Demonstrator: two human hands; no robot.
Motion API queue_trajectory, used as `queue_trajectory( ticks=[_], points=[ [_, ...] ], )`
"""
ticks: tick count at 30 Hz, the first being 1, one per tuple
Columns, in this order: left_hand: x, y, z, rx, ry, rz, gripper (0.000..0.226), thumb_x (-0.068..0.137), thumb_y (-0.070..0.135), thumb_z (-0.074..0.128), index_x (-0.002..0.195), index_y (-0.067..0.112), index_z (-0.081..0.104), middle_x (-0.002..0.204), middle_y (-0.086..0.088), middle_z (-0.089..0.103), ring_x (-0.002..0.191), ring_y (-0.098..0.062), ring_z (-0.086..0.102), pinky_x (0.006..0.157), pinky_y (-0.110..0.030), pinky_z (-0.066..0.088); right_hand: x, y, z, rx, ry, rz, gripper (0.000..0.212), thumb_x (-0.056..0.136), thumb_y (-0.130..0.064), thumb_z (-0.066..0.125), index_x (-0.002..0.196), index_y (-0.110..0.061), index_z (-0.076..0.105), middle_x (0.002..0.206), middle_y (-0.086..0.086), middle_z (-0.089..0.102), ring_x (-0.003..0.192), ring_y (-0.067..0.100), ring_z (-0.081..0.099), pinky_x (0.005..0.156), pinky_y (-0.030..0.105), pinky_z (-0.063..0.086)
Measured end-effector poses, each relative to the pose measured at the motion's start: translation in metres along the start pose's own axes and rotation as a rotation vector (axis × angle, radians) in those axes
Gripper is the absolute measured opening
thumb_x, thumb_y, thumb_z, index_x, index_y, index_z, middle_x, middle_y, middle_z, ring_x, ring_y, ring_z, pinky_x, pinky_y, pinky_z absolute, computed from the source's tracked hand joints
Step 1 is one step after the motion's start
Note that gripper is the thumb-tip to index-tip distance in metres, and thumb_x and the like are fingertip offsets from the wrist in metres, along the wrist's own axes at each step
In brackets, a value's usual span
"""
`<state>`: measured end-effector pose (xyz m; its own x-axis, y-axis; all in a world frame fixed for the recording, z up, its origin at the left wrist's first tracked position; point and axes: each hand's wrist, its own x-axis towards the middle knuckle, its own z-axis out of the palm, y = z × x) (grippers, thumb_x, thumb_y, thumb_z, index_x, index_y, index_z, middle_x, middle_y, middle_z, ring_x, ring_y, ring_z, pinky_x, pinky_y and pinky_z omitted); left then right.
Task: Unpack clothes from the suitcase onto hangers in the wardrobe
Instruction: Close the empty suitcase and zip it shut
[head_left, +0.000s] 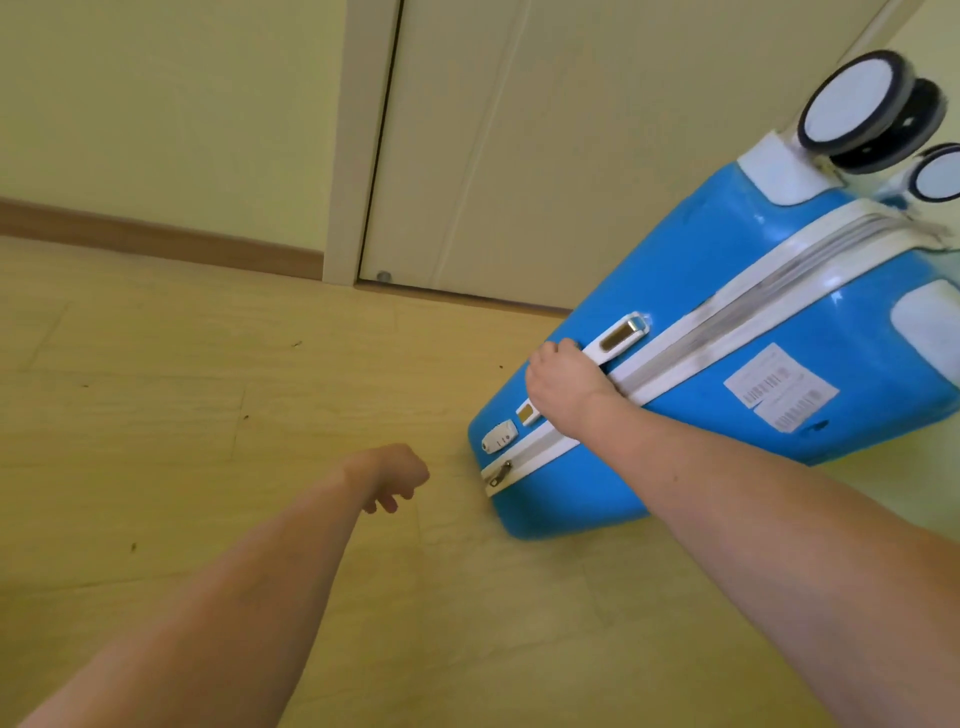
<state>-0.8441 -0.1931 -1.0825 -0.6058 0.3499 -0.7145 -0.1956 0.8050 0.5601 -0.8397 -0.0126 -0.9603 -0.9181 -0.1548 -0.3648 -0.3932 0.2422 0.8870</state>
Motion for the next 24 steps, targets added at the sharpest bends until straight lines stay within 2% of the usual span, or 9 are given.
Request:
queue_trajectory(
  ticks=[5, 8, 10, 12, 14, 16, 18, 22, 24],
  points=[
    [-0.013, 0.049, -0.006, -0.223, 0.063, 0.117, 0.029, 0.101, 0.024, 0.037, 0.122, 0.009, 0.052, 0.122, -0.007, 0.059, 0.090, -0.024, 0.060, 0.083, -0.039, 0.049, 0.004, 0.006, -0.012, 0.080, -0.066, -0.046, 0.016, 0.089, -0.009, 0.051, 0.094, -0.019, 0.063, 0.094, 0.000, 0.061, 0.087, 0.019, 0.058, 0.065, 0.030, 0.042],
    [-0.029, 0.070, -0.009, -0.163, 0.137, 0.197, 0.025, 0.102, 0.017, 0.037, 0.115, 0.009, 0.057, 0.110, -0.011, 0.057, 0.092, -0.024, 0.053, 0.080, -0.035, 0.046, -0.003, 0.011, -0.019, 0.128, -0.038, -0.057, 0.014, 0.088, -0.008, 0.051, 0.082, -0.019, 0.056, 0.083, -0.001, 0.056, 0.078, 0.018, 0.056, 0.062, 0.029, 0.040],
    [-0.038, 0.066, -0.010, -0.057, 0.158, 0.174, 0.035, 0.102, 0.016, 0.038, 0.128, 0.002, 0.056, 0.109, -0.009, 0.051, 0.102, -0.026, 0.054, 0.079, -0.031, 0.038, -0.009, 0.012, -0.023, 0.133, -0.006, -0.058, 0.014, 0.089, -0.010, 0.052, 0.078, -0.019, 0.053, 0.077, -0.001, 0.052, 0.074, 0.019, 0.052, 0.060, 0.030, 0.038],
    [-0.045, 0.054, -0.013, -0.004, 0.129, 0.136, 0.042, 0.099, 0.020, 0.045, 0.138, 0.003, 0.047, 0.130, -0.010, 0.051, 0.123, -0.032, 0.050, 0.081, -0.033, 0.037, -0.017, 0.019, -0.029, 0.149, 0.045, -0.055, 0.015, 0.091, -0.015, 0.051, 0.077, -0.019, 0.052, 0.074, -0.001, 0.048, 0.072, 0.019, 0.048, 0.059, 0.030, 0.037],
    [-0.050, 0.042, -0.018, -0.084, 0.056, 0.101, 0.070, 0.092, 0.029, 0.060, 0.151, 0.010, 0.026, 0.152, -0.013, 0.033, 0.137, -0.037, 0.035, 0.091, -0.042, 0.037, -0.024, 0.030, -0.037, 0.176, 0.086, -0.050, 0.020, 0.092, -0.021, 0.051, 0.073, -0.019, 0.050, 0.076, -0.001, 0.050, 0.071, 0.019, 0.046, 0.060, 0.030, 0.037],
    [-0.056, 0.033, -0.023, -0.186, 0.038, 0.112, 0.099, 0.084, 0.040, 0.072, 0.156, 0.018, 0.007, 0.160, -0.013, 0.019, 0.144, -0.038, 0.023, 0.106, -0.049, 0.032, -0.030, 0.043, -0.045, 0.182, 0.120, -0.038, 0.021, 0.092, -0.026, 0.052, 0.072, -0.019, 0.049, 0.077, -0.002, 0.050, 0.071, 0.019, 0.047, 0.061, 0.029, 0.038],
    [-0.066, 0.031, -0.023, -0.174, 0.090, 0.145, 0.112, 0.077, 0.052, 0.075, 0.157, 0.023, 0.001, 0.161, -0.011, 0.015, 0.145, -0.036, 0.022, 0.112, -0.050, 0.029, -0.036, 0.053, -0.053, 0.198, 0.140, -0.013, 0.018, 0.090, -0.029, 0.053, 0.075, -0.020, 0.050, 0.076, -0.003, 0.050, 0.071, 0.019, 0.050, 0.061, 0.028, 0.039],
    [-0.086, 0.037, -0.020, -0.072, 0.233, 0.198, 0.112, 0.076, 0.064, 0.069, 0.155, 0.027, -0.001, 0.161, -0.012, 0.003, 0.145, -0.036, 0.021, 0.110, -0.049, 0.032, -0.053, 0.073, -0.069, 0.210, 0.149, 0.044, 0.021, 0.090, -0.035, 0.052, 0.076, -0.020, 0.049, 0.083, -0.002, 0.059, 0.075, 0.021, 0.053, 0.063, 0.028, 0.040],
    [-0.097, 0.041, -0.017, -0.083, 0.269, 0.196, 0.109, 0.077, 0.068, 0.064, 0.155, 0.027, 0.000, 0.159, -0.011, 0.005, 0.143, -0.036, 0.023, 0.110, -0.048, 0.033, -0.063, 0.087, -0.079, 0.243, 0.160, 0.080, 0.022, 0.090, -0.037, 0.052, 0.076, -0.020, 0.049, 0.091, -0.002, 0.063, 0.077, 0.022, 0.052, 0.063, 0.028, 0.036]
  ],
)
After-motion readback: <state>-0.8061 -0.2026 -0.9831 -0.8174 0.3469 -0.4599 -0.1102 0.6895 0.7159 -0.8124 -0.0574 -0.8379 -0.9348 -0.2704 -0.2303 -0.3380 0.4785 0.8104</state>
